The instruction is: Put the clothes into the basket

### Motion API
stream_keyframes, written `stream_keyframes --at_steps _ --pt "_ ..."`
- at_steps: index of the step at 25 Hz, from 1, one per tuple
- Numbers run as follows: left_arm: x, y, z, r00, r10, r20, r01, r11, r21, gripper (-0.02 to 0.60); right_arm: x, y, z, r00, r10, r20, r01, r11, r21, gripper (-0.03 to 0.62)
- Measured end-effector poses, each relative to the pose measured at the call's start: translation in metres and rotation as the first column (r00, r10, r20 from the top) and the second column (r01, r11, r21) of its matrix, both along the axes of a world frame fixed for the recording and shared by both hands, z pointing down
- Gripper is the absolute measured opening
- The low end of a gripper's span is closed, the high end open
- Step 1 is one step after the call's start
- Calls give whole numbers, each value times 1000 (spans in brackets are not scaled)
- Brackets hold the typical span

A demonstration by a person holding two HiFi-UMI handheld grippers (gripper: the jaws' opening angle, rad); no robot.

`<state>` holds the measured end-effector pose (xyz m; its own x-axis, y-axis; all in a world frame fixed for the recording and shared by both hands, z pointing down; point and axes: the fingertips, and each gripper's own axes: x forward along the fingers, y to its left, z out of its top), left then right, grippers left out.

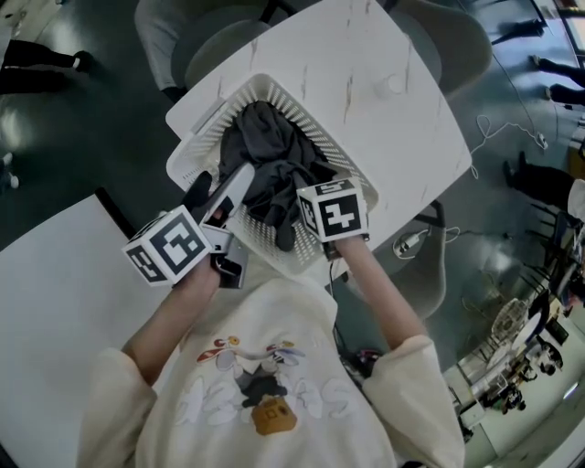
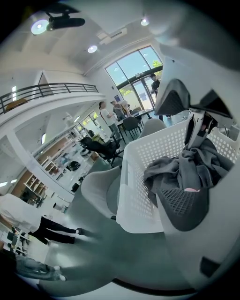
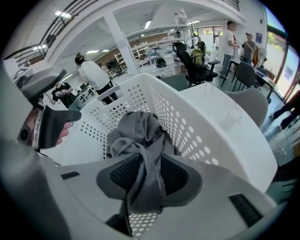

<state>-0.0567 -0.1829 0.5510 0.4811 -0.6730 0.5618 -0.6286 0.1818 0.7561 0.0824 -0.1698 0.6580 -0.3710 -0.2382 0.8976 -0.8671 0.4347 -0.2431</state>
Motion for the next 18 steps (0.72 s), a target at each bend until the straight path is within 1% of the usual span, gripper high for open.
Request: stream_keyframes --at_steps 2,6,8,11,12,15,18 --pt "0 -1 3 1000 6 -1 -6 1000 -4 489 3 2 2 999 43 27 -43 999 -18 141" --pt "4 -3 2 1000 23 -1 -23 1000 -6 489 12 3 -3 988 142 58 -140 989 -44 147" --pt "7 -3 2 1000 29 -4 -29 1000 -7 489 20 0 -6 981 188 49 -187 982 -8 160" --pt "8 -3 5 999 31 -6 -31 999 -8 489 28 -4 -9 967 253 42 -255 965 67 160" --pt "8 -3 7 1000 31 -6 -31 999 -11 489 28 -3 -10 962 269 51 -272 959 74 160" --pt "9 0 13 999 38 1 -38 999 -18 482 26 1 -10 942 321 101 -327 944 48 160" --pt "9 5 17 999 45 12 -45 999 -18 464 24 3 -12 931 343 129 -351 935 44 160"
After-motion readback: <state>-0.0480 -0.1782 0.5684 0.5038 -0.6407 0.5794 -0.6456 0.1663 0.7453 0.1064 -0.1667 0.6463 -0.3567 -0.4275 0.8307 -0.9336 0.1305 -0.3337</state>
